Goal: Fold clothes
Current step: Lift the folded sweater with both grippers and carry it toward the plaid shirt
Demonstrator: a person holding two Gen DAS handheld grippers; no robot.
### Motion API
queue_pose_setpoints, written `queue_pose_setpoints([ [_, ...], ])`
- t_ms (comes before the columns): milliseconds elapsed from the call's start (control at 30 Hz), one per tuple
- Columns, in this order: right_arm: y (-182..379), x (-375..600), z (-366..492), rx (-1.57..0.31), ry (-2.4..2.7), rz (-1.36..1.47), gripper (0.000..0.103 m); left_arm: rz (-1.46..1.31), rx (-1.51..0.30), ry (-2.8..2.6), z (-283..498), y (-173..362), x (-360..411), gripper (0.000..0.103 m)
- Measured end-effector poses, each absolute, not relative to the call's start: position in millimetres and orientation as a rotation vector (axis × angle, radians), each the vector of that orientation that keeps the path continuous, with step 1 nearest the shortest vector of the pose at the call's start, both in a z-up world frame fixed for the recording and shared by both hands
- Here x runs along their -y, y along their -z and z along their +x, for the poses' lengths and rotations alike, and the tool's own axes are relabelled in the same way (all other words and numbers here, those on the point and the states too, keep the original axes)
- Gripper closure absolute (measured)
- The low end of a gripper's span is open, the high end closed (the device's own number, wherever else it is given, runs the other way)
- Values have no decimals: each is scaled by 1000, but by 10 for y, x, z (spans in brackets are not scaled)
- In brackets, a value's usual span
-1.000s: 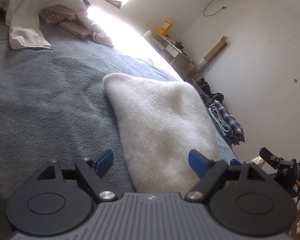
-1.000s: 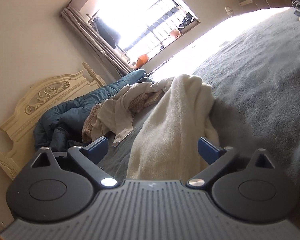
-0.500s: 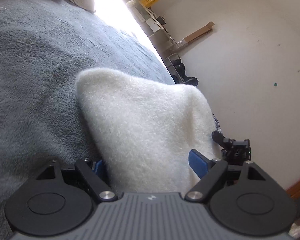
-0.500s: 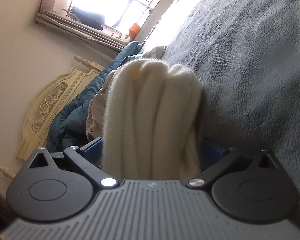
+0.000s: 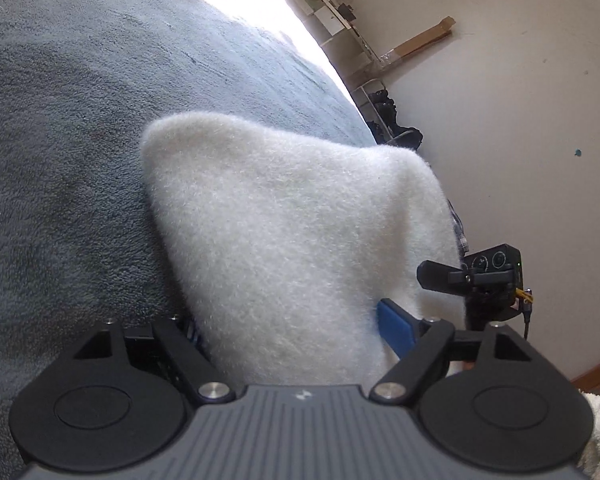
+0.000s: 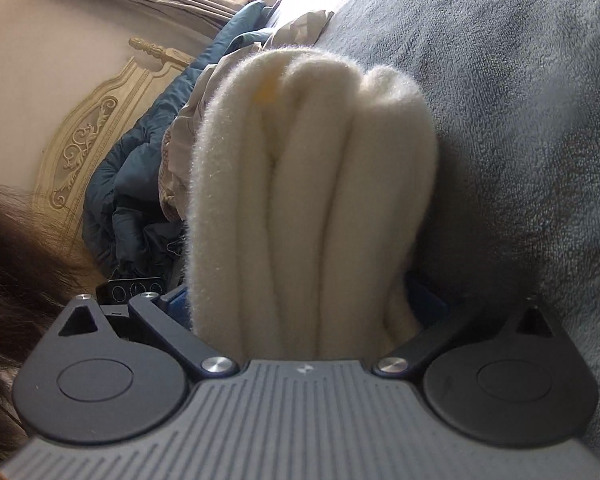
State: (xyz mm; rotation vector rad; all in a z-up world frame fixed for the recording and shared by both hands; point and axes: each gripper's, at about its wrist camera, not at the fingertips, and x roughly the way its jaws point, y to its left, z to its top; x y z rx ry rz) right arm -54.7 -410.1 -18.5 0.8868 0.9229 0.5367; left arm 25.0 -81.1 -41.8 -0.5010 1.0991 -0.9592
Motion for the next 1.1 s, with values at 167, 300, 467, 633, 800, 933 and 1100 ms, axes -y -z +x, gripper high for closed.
queue_pose_setpoints([
  [167, 76, 3909, -379, -1010, -477, 799, 12, -500, -1179, 877, 311, 336, 942, 26],
  [300, -58, 3846, -393, -1049, -404, 805, 33, -498, -1242, 809, 359, 270, 1046, 36],
  [467, -163, 3785, -438, -1046, -372, 805, 42, -463, -1273, 753, 336, 110, 1205, 37],
  [633, -238, 3863, -492, -1036, -358, 860, 44, -455, -1281, 740, 328, -94, 1312, 38],
  [800, -367, 4010, -576, -1024, -340, 910, 44, -448, -1290, 746, 346, -300, 1488, 37],
  [933, -504, 4206, -671, -995, -310, 937, 45, -439, -1291, 787, 401, -477, 1770, 38],
  [1100, -699, 4626, -898, -945, -244, 967, 45, -411, -1300, 880, 414, -656, 2333, 38],
])
